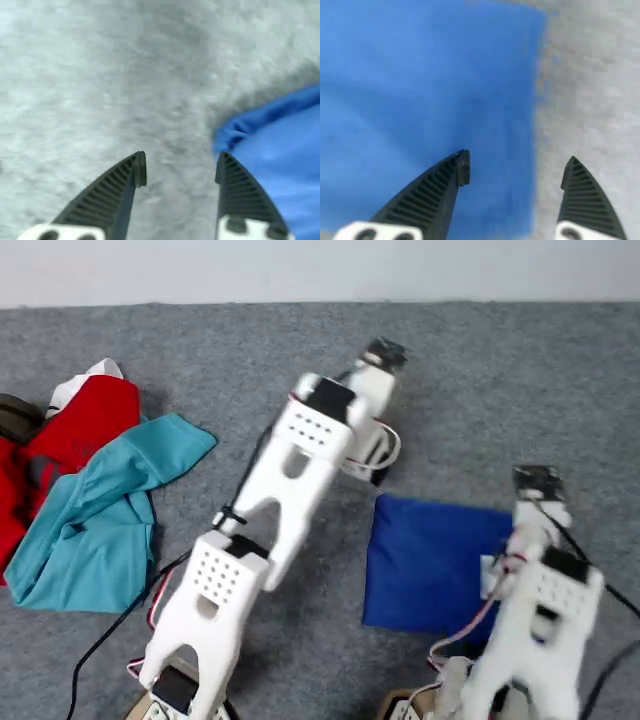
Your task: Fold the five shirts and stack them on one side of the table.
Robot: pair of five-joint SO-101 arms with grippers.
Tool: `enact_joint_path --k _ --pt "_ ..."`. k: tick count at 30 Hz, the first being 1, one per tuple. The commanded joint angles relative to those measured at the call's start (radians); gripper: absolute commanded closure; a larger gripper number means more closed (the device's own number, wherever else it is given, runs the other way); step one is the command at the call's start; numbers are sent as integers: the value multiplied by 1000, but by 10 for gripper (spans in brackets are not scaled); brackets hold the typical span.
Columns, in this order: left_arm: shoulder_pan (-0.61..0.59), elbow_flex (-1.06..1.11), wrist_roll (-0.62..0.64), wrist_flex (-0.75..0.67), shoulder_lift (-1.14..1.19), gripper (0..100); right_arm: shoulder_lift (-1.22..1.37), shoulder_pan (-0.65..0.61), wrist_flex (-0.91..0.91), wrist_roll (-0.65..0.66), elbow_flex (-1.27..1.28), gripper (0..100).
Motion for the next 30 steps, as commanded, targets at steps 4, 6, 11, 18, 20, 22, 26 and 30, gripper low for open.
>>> enact_joint_path --k 4,6,11,18,20,22,26,30 --pt "-78 -54 6 21 -40 776 374 -170 -39 -91 -255 686" --pt "-92 -54 6 21 -48 776 472 -159 -41 -87 -321 686" --pt "-103 -54 8 21 -49 776 687 -150 -39 -78 -436 755" --pt "-103 -56 8 21 -49 776 796 -232 -30 89 -459 998" --pt "-106 -54 8 21 -49 776 785 -251 -30 84 -459 973" --pt "-107 -54 8 21 -49 776 763 -251 -39 58 -465 989" --pt "-109 -54 8 21 -44 776 684 -220 -45 -41 -542 989" --pt "-109 -54 8 21 -48 776 636 -171 -45 -144 -655 989"
